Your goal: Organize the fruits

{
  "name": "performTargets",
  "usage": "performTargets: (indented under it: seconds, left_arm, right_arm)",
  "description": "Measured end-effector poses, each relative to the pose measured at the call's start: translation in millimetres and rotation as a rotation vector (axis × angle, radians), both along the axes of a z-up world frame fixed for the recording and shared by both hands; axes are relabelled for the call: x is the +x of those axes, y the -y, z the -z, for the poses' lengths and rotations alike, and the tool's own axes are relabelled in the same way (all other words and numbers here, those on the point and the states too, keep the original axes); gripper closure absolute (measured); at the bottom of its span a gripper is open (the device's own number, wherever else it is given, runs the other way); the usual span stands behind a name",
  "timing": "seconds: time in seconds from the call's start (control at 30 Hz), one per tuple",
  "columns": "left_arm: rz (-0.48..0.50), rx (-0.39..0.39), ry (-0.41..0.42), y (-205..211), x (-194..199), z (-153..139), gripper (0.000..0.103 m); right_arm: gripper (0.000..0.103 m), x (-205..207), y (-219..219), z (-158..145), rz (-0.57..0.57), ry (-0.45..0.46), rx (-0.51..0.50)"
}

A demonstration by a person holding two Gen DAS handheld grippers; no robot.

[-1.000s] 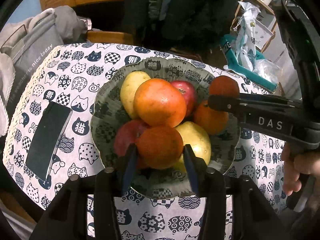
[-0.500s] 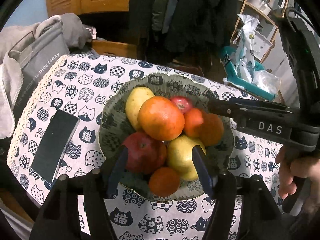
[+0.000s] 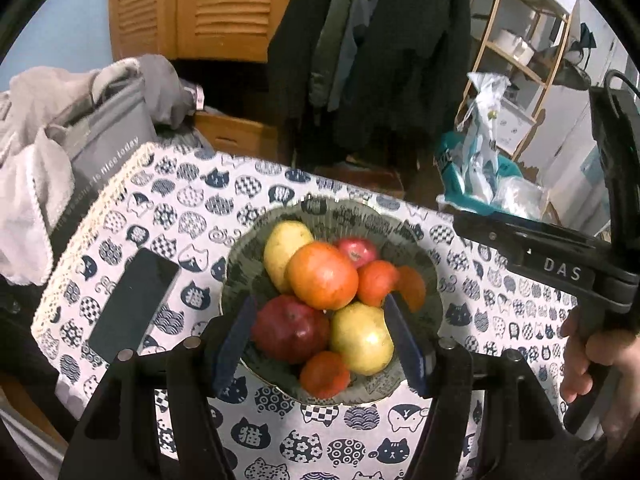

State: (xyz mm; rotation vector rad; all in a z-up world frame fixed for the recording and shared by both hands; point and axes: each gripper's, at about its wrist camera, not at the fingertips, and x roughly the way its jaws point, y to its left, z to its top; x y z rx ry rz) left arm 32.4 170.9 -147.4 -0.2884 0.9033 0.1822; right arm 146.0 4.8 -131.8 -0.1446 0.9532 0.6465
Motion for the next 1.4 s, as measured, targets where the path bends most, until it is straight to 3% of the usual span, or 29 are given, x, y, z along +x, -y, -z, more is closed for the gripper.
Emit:
performTargets:
  seconds: [0.1,0.37,0.67,0.77,0.93,1.4]
  left_arm:
    - [-0.007,0.016,0.038,-0.3,-5.9,-15.5,0.028]
    - [-0.01,0.048,0.1,-1.1,-19.5,-46.8,0.024]
    - [-0.038,0.094,0.188,0.4,-36.5,-82.7,0.015]
    - [-0.043,0.108,0.215,2.1,-41.5,-94.8,0.013]
    - [-0.058,0.172,0.274,9.7,-51.2,-116.1,0.001]
    - [-0.039,0.297,0.351,31.5,-63.8,-149.2,0.001]
  right_arm:
    - [0.039,-7.9,5.5,-16.6,0.009,0.043,0.005]
    - [0.026,-38.1,21.2,-58.0,0.008,0.161,0.015]
    - [0.024,-67.6,48.1,-95.8,0.03,0.255,0.042]
    - [0.024,-74.0,57.2,-104.5,0.036,0.273,0.054]
    - [0.024,-84.6,73.2,-116.7,0.065,0.319,0.06]
    - [0.023,-105.3,104.4,-131.4,0.125,0.427,0.034]
